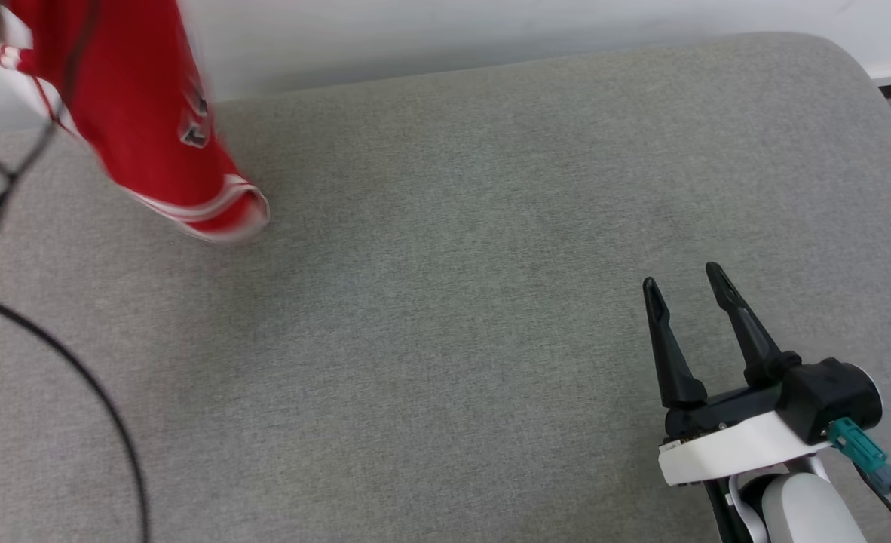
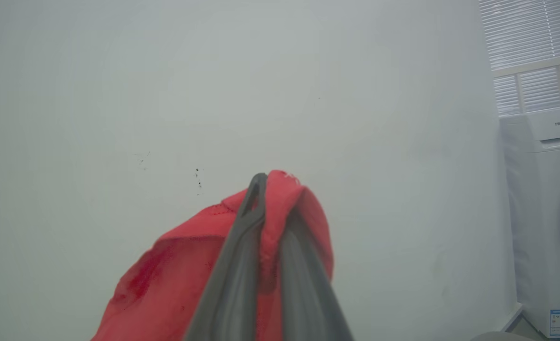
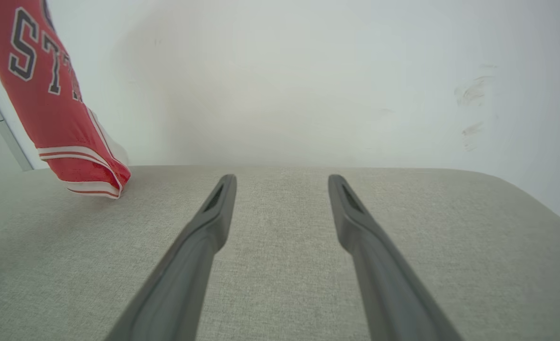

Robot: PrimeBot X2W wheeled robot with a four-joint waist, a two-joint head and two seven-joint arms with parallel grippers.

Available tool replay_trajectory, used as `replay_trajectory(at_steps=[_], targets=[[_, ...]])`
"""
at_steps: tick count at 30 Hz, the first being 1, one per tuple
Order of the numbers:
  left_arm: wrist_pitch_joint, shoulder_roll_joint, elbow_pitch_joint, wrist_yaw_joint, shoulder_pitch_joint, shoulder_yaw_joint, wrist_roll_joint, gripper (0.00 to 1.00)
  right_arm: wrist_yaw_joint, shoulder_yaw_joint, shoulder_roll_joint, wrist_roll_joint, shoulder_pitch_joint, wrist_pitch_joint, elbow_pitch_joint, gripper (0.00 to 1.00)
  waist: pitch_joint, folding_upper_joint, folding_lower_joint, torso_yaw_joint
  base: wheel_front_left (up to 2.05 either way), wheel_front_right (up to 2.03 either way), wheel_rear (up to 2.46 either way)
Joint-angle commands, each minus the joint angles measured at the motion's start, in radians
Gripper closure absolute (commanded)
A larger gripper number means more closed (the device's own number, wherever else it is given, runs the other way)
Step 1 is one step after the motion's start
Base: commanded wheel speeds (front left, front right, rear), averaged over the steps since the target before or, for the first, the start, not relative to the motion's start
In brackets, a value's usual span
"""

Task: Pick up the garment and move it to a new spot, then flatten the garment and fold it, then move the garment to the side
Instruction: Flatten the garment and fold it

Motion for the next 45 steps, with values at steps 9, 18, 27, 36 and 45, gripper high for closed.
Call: replay_trajectory(at_steps=[9, 18, 27, 36, 45], targets=[[0.065, -0.161, -0.109, -0.058, 0.18, -0.247, -0.023, 1.0, 0.0, -0.018, 0.0, 0.015, 0.015, -0.002, 0.0, 0.0, 0.007, 0.0, 0.0001, -0.026, 0.0, 0.0, 0.0], [0.045, -0.355, -0.077, -0.07, 0.486, -0.564, -0.028, 1.0, 0.0, -0.047, 0.0, -0.002, -0.009, -0.002, -0.009, 0.0, 0.026, 0.0, 0.0001, -0.048, 0.0, 0.0, 0.0], [0.004, -0.509, 0.037, -0.078, 0.565, -0.779, -0.011, 0.21, 0.0, -0.05, 0.001, -0.011, -0.012, -0.002, -0.001, 0.0, 0.019, 0.0, 0.0001, -0.034, 0.0, 0.0, 0.0], [-0.081, -0.478, 0.162, -0.076, 0.508, -0.787, 0.023, 0.0, 0.0, -0.058, 0.0, -0.019, 0.003, -0.002, 0.005, 0.0, -0.01, 0.0, 0.0001, 0.004, 0.0, 0.0, 0.0], [-0.132, -0.372, 0.198, 0.005, 0.502, -0.689, -0.002, 0.0, 0.0, -0.071, 0.0, -0.039, 0.032, -0.002, 0.015, 0.0, -0.076, 0.0, 0.0001, 0.073, 0.0, 0.0, 0.0]])
